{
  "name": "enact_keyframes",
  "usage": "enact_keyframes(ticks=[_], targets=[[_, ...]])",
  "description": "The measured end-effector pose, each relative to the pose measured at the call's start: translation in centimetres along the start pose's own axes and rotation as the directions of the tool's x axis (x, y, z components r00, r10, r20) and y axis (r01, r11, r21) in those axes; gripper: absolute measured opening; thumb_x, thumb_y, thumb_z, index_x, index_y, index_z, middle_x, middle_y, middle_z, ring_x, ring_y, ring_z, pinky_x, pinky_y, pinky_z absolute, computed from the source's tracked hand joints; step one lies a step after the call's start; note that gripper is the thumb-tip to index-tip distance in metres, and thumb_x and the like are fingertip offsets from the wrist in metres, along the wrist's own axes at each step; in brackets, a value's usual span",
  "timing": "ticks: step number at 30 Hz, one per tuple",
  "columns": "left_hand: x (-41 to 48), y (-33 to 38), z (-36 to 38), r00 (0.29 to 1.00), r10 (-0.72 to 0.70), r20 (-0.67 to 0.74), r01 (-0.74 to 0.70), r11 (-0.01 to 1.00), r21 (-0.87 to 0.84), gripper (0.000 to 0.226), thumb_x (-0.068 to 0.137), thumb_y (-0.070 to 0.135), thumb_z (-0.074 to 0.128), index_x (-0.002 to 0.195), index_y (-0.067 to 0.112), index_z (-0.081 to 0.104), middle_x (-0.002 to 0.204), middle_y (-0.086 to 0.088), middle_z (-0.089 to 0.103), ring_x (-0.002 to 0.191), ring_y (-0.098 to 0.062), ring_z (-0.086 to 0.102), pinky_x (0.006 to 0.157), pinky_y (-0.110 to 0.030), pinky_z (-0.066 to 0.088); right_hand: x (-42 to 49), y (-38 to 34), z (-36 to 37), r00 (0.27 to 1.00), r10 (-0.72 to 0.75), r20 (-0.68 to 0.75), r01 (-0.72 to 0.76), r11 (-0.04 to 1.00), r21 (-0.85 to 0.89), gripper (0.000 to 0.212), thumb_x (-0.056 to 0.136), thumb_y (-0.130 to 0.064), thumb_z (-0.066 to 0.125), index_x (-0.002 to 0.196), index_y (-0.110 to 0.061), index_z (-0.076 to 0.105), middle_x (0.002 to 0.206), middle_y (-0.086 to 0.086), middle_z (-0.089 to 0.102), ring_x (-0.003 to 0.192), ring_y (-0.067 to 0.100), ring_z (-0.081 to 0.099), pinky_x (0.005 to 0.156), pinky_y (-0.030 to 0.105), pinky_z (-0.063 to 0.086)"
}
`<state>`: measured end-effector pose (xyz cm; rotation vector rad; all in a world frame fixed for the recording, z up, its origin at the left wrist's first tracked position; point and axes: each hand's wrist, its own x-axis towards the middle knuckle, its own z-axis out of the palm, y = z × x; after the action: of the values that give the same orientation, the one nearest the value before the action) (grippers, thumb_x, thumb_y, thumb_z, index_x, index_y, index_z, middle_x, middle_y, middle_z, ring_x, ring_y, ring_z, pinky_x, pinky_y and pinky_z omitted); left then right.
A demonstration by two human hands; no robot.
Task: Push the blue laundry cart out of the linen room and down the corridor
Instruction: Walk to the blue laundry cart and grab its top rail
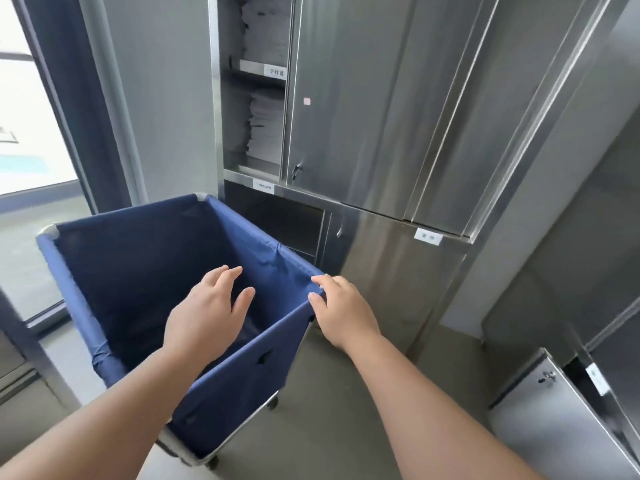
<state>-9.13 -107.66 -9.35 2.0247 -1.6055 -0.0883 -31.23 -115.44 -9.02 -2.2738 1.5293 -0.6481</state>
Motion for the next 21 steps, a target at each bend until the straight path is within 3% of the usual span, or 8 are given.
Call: enact_keyframes(ticks=[4, 8, 12, 13, 15, 21], targets=[[4.1, -0.6, 2.1, 0.998, -0.066, 0.02, 0.065, 0.997, 0.038, 0.056, 0.098, 0.058, 0.033, 0.145, 0.03, 0.043, 0.149, 0.011, 0.047, 0.129, -0.016, 0.05, 0.086, -0.04, 0.051, 6.1, 1.2, 1.6, 0.992, -0.006, 0.125, 0.006, 1.0, 0.005, 0.044, 0.101, -0.039, 0.042, 0.145, -0.033, 0.043, 0.147, -0.008, 0.046, 0.139, 0.024, 0.036, 0.104, 0.045, 0.042], [6.7, -1.9, 4.8, 0.982, -0.189, 0.03, 0.186, 0.98, 0.077, 0.054, 0.096, 0.06, 0.031, 0.137, 0.03, 0.05, 0.143, 0.012, 0.052, 0.123, -0.017, 0.054, 0.085, -0.039, 0.05, 12.1, 2.3, 4.1, 0.974, -0.08, 0.213, 0.091, 0.995, -0.043, 0.047, 0.1, -0.04, 0.043, 0.146, -0.036, 0.039, 0.152, -0.009, 0.042, 0.129, 0.02, 0.049, 0.112, 0.051, 0.031], [8.3, -2.7, 7.5, 0.949, -0.314, -0.008, 0.313, 0.942, 0.124, 0.053, 0.097, 0.059, 0.032, 0.136, 0.029, 0.05, 0.143, 0.009, 0.052, 0.121, -0.019, 0.054, 0.084, -0.039, 0.049, 17.2, 3.7, 7.0, 0.955, -0.185, 0.232, 0.204, 0.977, -0.059, 0.044, 0.1, -0.042, 0.044, 0.143, -0.037, 0.042, 0.146, -0.011, 0.048, 0.119, 0.022, 0.056, 0.084, 0.037, 0.037], [8.5, -2.7, 8.0, 0.941, -0.338, -0.028, 0.338, 0.932, 0.128, 0.053, 0.097, 0.059, 0.032, 0.136, 0.028, 0.051, 0.142, 0.009, 0.052, 0.12, -0.02, 0.055, 0.083, -0.039, 0.049, 18.1, 4.1, 7.6, 0.949, -0.215, 0.232, 0.231, 0.972, -0.045, 0.043, 0.1, -0.042, 0.044, 0.143, -0.036, 0.042, 0.145, -0.01, 0.049, 0.118, 0.022, 0.056, 0.083, 0.037, 0.039], [8.9, -2.5, 9.0, 0.923, -0.377, -0.076, 0.385, 0.91, 0.155, 0.053, 0.097, 0.058, 0.035, 0.135, 0.026, 0.053, 0.141, 0.007, 0.055, 0.12, -0.021, 0.056, 0.085, -0.04, 0.05, 20.0, 5.1, 8.7, 0.924, -0.293, 0.246, 0.301, 0.953, 0.004, 0.045, 0.1, -0.041, 0.044, 0.144, -0.031, 0.043, 0.145, -0.005, 0.05, 0.119, 0.024, 0.056, 0.093, 0.039, 0.044], [9.2, -0.8, 12.3, 0.856, -0.504, -0.114, 0.512, 0.796, 0.324, 0.056, 0.098, 0.055, 0.041, 0.143, 0.023, 0.051, 0.149, -0.001, 0.05, 0.131, -0.025, 0.05, 0.097, -0.043, 0.045, 23.6, 8.5, 10.8, 0.813, -0.466, 0.348, 0.485, 0.874, 0.037, 0.048, 0.101, -0.04, 0.045, 0.147, -0.025, 0.043, 0.15, 0.0, 0.046, 0.132, 0.023, 0.044, 0.108, 0.04, 0.034]])
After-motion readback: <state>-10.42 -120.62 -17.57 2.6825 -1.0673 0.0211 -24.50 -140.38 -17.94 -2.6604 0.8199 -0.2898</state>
